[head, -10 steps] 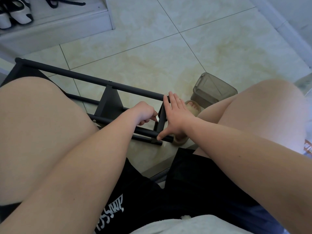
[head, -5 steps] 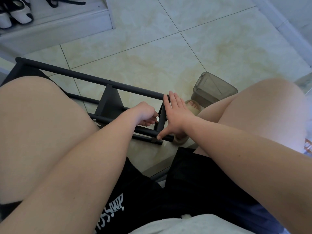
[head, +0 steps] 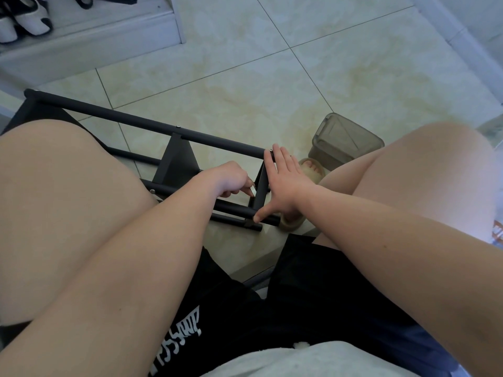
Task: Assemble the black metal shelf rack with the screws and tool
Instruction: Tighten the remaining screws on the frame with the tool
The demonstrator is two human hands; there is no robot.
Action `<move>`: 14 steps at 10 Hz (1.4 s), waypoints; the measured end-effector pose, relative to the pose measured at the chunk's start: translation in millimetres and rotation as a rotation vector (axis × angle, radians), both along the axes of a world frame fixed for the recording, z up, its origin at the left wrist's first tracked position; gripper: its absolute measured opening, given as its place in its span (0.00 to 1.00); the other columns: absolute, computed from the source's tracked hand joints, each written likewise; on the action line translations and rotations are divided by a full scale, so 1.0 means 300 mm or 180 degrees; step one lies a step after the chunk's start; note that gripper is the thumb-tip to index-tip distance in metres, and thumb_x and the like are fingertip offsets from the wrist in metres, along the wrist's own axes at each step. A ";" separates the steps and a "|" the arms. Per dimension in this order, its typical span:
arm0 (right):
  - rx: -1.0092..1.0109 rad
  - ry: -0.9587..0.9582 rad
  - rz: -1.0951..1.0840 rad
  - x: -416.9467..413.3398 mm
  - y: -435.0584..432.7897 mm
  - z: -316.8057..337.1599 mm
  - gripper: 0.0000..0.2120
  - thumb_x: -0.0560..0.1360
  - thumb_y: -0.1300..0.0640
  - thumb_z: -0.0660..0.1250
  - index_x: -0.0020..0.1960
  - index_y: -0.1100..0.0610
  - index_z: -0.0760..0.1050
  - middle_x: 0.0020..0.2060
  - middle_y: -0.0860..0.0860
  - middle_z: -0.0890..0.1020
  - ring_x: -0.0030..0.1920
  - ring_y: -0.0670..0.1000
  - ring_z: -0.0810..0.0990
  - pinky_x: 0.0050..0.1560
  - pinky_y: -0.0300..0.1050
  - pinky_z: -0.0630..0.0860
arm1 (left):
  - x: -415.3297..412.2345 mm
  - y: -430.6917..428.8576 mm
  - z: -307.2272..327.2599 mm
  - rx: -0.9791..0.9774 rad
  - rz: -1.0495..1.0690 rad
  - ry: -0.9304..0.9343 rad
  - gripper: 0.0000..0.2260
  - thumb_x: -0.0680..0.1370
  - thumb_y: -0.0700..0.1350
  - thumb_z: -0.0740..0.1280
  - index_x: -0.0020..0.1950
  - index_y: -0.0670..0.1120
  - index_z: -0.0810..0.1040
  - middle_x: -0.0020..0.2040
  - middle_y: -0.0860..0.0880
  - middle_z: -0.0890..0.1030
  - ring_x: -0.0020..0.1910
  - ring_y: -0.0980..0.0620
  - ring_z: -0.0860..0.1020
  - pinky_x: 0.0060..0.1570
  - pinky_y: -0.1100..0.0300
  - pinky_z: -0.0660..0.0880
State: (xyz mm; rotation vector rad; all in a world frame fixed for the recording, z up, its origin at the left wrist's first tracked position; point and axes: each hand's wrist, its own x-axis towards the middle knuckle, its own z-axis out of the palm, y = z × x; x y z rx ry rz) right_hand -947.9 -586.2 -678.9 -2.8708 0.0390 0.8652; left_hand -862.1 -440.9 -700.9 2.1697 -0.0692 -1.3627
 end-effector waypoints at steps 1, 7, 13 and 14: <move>0.0000 0.0008 0.0002 -0.002 0.001 0.003 0.79 0.55 0.21 0.73 0.79 0.60 0.27 0.79 0.61 0.29 0.79 0.60 0.29 0.79 0.55 0.34 | 0.011 0.006 -0.002 0.0061 -0.0124 0.0047 0.12 0.79 0.40 0.59 0.50 0.43 0.83 0.58 0.40 0.84 0.35 0.47 0.59 0.32 0.59 0.59; -0.0031 0.0025 -0.0007 -0.003 0.006 0.009 0.78 0.56 0.21 0.73 0.79 0.60 0.27 0.79 0.61 0.30 0.80 0.60 0.30 0.80 0.55 0.36 | 0.025 0.041 -0.044 -0.0452 0.0304 0.0358 0.10 0.72 0.41 0.73 0.51 0.39 0.84 0.45 0.44 0.87 0.34 0.52 0.69 0.30 0.64 0.66; -0.0095 0.0054 0.0017 0.000 0.011 0.010 0.78 0.56 0.20 0.71 0.79 0.61 0.27 0.79 0.61 0.30 0.79 0.60 0.30 0.79 0.55 0.35 | 0.068 0.056 -0.054 -0.0458 0.0068 0.1014 0.06 0.78 0.34 0.68 0.51 0.43 0.82 0.39 0.49 0.86 0.32 0.56 0.68 0.34 0.67 0.69; -0.0093 0.0057 0.0009 0.000 0.014 0.014 0.79 0.55 0.20 0.71 0.79 0.61 0.27 0.79 0.61 0.30 0.80 0.60 0.30 0.80 0.55 0.35 | 0.067 0.057 -0.050 -0.0458 -0.0018 0.0903 0.07 0.76 0.33 0.69 0.49 0.43 0.83 0.33 0.51 0.83 0.32 0.55 0.69 0.33 0.66 0.69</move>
